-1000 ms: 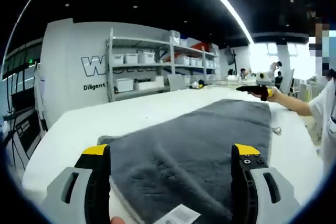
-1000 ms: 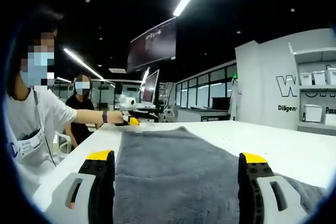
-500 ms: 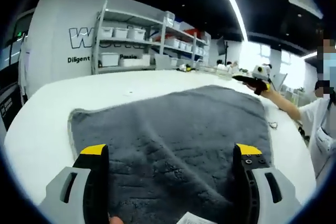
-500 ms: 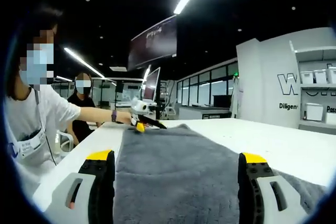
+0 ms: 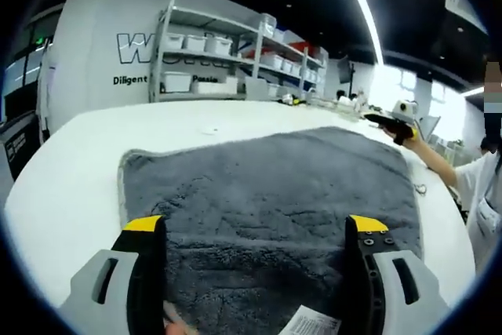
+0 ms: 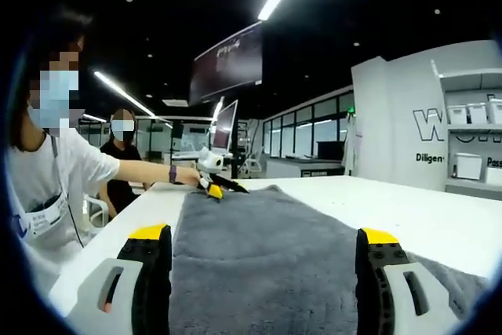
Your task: Open the folded towel by lifting each exposed corner and separating the folded layers until the towel lies flat within the target outline without major curled edges
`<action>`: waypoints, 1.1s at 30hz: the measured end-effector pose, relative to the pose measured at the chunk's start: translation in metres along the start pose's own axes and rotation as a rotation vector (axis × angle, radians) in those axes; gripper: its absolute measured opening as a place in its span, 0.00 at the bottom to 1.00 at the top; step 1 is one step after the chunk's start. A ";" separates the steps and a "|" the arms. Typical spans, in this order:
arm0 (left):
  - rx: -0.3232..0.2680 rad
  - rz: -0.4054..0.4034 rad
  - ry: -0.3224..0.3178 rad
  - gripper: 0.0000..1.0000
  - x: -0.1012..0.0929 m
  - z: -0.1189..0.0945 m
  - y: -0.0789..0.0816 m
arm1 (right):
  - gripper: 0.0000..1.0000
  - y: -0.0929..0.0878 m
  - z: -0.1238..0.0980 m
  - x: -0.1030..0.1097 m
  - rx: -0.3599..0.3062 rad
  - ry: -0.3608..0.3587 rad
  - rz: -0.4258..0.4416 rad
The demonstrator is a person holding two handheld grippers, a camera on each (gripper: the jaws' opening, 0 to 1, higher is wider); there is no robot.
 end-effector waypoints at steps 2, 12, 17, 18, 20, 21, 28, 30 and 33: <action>0.002 0.007 -0.002 0.93 -0.002 0.000 0.000 | 0.99 0.001 -0.001 0.000 -0.001 0.002 -0.003; -0.021 0.053 -0.020 0.98 -0.034 -0.030 0.003 | 0.99 0.003 -0.003 0.003 -0.014 0.009 -0.002; -0.021 0.069 -0.040 0.99 -0.055 -0.043 -0.002 | 0.99 0.000 -0.002 0.006 -0.009 0.011 -0.001; -0.029 0.068 -0.037 0.99 -0.056 -0.046 -0.002 | 0.99 0.000 -0.001 0.006 -0.005 0.011 -0.002; -0.038 0.070 -0.036 0.99 -0.060 -0.051 -0.002 | 0.99 -0.001 -0.001 0.004 0.000 0.009 -0.001; -0.037 0.072 -0.037 0.99 -0.062 -0.053 -0.002 | 0.99 -0.001 -0.001 0.004 0.002 0.009 0.001; 0.023 0.070 -0.057 0.99 -0.065 -0.057 -0.013 | 0.99 -0.003 -0.001 0.004 0.009 0.011 0.001; 0.040 0.072 -0.059 0.99 -0.065 -0.057 -0.016 | 0.99 -0.003 -0.001 0.004 0.010 0.010 0.001; 0.067 0.098 -0.037 0.99 -0.065 -0.058 -0.018 | 0.99 -0.004 -0.001 0.005 0.015 0.009 0.000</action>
Point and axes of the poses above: the point that each gripper's makers call its tool centre point, and the gripper's own axes: z roughly forward along the fingers, x roughly to its left, y roughly out of its top, the point moved 8 cm from there along -z, roughly backward along the fingers, and after that the axes turned 12 degrees about z, right-handed, at the moved point
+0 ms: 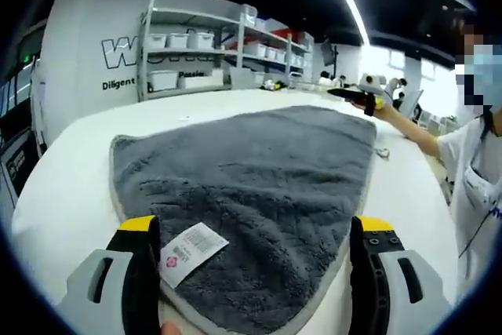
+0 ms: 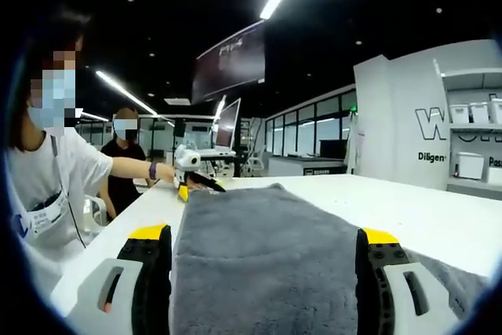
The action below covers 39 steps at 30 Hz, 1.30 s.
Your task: Open the folded towel by lifting each exposed corner and separating the folded layers until the towel lies flat within the target outline without major curled edges
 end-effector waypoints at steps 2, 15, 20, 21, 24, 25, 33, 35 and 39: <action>0.009 0.014 0.001 0.99 -0.002 0.000 -0.001 | 0.99 0.000 0.000 -0.001 0.000 -0.001 0.001; -0.047 -0.011 0.032 0.99 0.004 -0.011 0.005 | 0.99 0.001 -0.002 -0.004 0.000 -0.006 0.006; -0.119 -0.003 0.086 0.99 0.018 -0.005 0.027 | 0.99 0.001 -0.003 -0.004 -0.001 -0.012 0.001; -0.120 0.010 0.097 0.99 0.021 -0.001 0.032 | 0.99 0.001 -0.003 -0.004 0.000 -0.013 0.000; -0.131 0.027 0.117 0.99 0.034 0.013 0.046 | 0.99 0.002 -0.004 -0.006 0.003 -0.020 -0.003; -0.136 0.026 0.118 0.99 0.038 0.020 0.050 | 0.99 0.002 -0.004 -0.007 0.006 -0.023 -0.005; -0.095 0.025 0.084 0.99 0.083 0.076 0.065 | 0.99 0.004 -0.005 -0.005 -0.002 -0.020 -0.004; -0.084 -0.007 0.086 0.99 0.095 0.090 0.062 | 0.99 0.004 -0.005 -0.005 -0.006 -0.019 -0.001; -0.012 -0.027 0.124 0.99 0.109 0.107 0.049 | 0.99 0.006 -0.007 -0.005 -0.004 -0.022 -0.009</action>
Point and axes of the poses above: the point that each gripper's makers call its tool centre point, and the gripper's own axes: z roughly forward along the fingers, x roughly to its left, y roughly out of its top, the point moved 8 cm from there along -z, roughly backward along the fingers, and after that the axes turned 12 degrees about z, right-handed, at the moved point
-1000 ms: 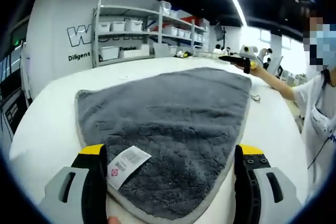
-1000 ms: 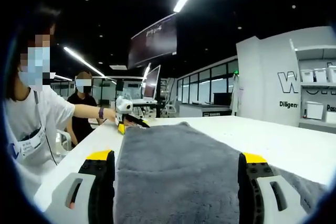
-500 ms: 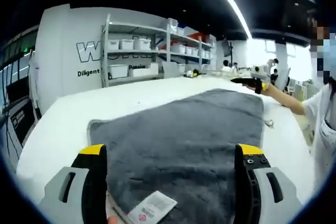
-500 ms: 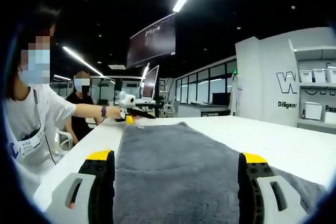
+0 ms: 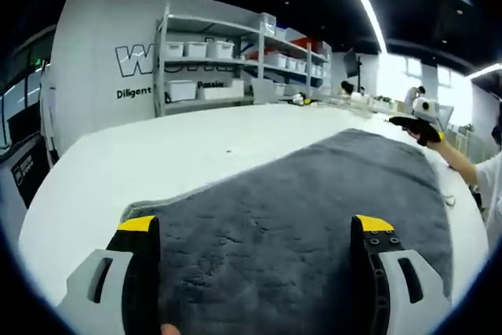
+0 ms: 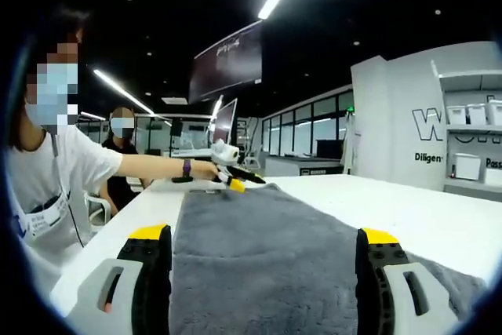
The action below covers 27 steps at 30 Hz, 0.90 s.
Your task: Open the folded towel by lifting each exposed corner and separating the folded layers until the towel lies flat within the target outline without major curled edges
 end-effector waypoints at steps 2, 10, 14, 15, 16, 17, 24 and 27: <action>0.037 -0.012 0.006 0.99 0.005 0.007 -0.007 | 0.99 0.005 -0.003 0.000 -0.020 -0.007 -0.006; 0.039 -0.085 0.068 0.95 0.027 0.019 -0.014 | 0.99 0.014 -0.011 -0.002 -0.065 -0.017 0.002; 0.024 -0.113 0.094 0.95 0.033 0.020 -0.013 | 0.99 0.014 -0.011 0.000 -0.075 -0.017 0.001; 0.024 -0.113 0.096 0.96 0.034 0.020 -0.013 | 0.99 0.013 -0.010 0.000 -0.074 -0.018 0.005; 0.022 -0.111 0.099 0.97 0.035 0.018 -0.013 | 0.99 0.012 -0.009 0.000 -0.072 -0.019 0.007; 0.018 -0.102 0.109 0.99 0.035 0.017 -0.012 | 0.99 0.009 -0.008 -0.001 -0.060 -0.025 0.006; -0.118 -0.015 0.102 0.99 -0.001 -0.020 0.007 | 0.99 0.002 -0.008 -0.005 -0.028 -0.060 0.001; -0.111 0.056 0.072 0.99 -0.030 -0.048 0.000 | 0.99 -0.001 -0.012 -0.007 -0.011 -0.097 -0.017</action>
Point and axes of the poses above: the point that each gripper's makers call its tool centre point, and the gripper's own axes: z roughly forward along the fingers, x roughly to its left, y roughly out of its top, the point moved 8 cm from there along -z, roughly backward along the fingers, and after that the axes turned 12 degrees about z, right-handed, at the moved point
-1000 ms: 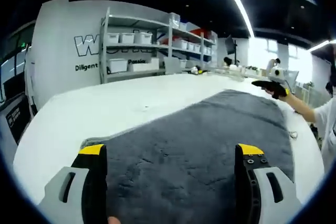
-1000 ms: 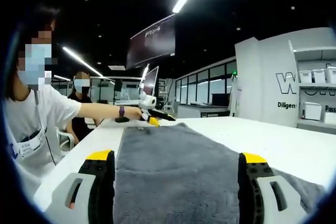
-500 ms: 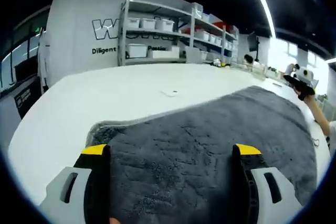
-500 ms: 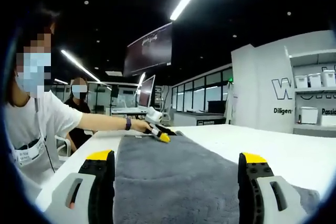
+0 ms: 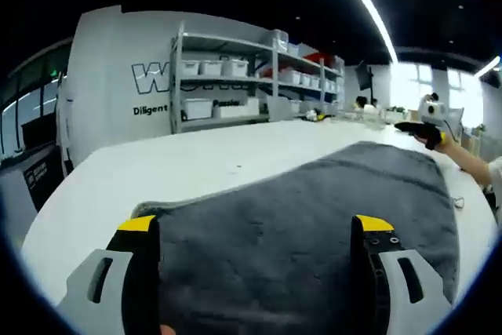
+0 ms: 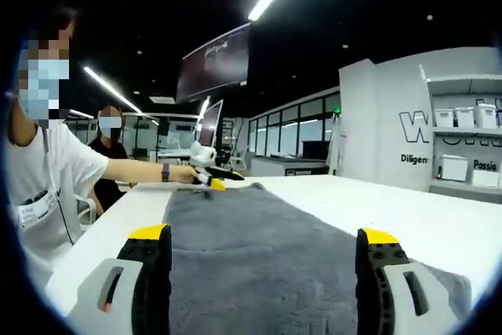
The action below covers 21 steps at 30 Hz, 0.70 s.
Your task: Open the folded towel by lifting each exposed corner and separating the folded layers until the towel lies flat within the target outline without major curled edges
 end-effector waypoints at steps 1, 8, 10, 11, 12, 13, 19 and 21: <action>0.003 0.022 -0.007 0.99 -0.009 -0.011 -0.002 | 0.99 0.000 -0.001 -0.001 0.000 -0.008 -0.003; -0.069 0.100 0.015 0.99 -0.075 -0.102 -0.002 | 0.99 -0.006 -0.025 0.002 0.027 -0.111 -0.072; -0.075 0.113 0.033 0.99 -0.086 -0.123 -0.006 | 0.99 -0.011 -0.034 0.009 0.025 -0.142 -0.065; -0.080 0.106 0.036 0.99 -0.089 -0.128 -0.008 | 0.99 -0.014 -0.040 0.012 0.027 -0.161 -0.057; -0.093 0.086 0.034 0.99 -0.093 -0.135 -0.011 | 0.99 -0.016 -0.045 0.017 0.030 -0.182 -0.054; -0.107 0.070 0.032 0.99 -0.095 -0.141 -0.014 | 0.99 -0.020 -0.050 0.023 0.032 -0.206 -0.060; -0.151 0.018 0.070 0.99 -0.099 -0.155 -0.027 | 0.99 -0.035 -0.073 0.052 -0.006 -0.368 -0.070; -0.171 0.032 0.092 0.99 -0.097 -0.158 -0.025 | 0.99 -0.041 -0.079 0.056 0.001 -0.422 -0.083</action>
Point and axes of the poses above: the point that each gripper's makers call its tool centre point, and the gripper's own axes: z roughly forward along the fingers, x roughly to its left, y roughly out of its top, the point moved 8 cm from there along -z, roughly backward along the fingers, and after that the axes turned 12 degrees about z, right-handed, at the moved point
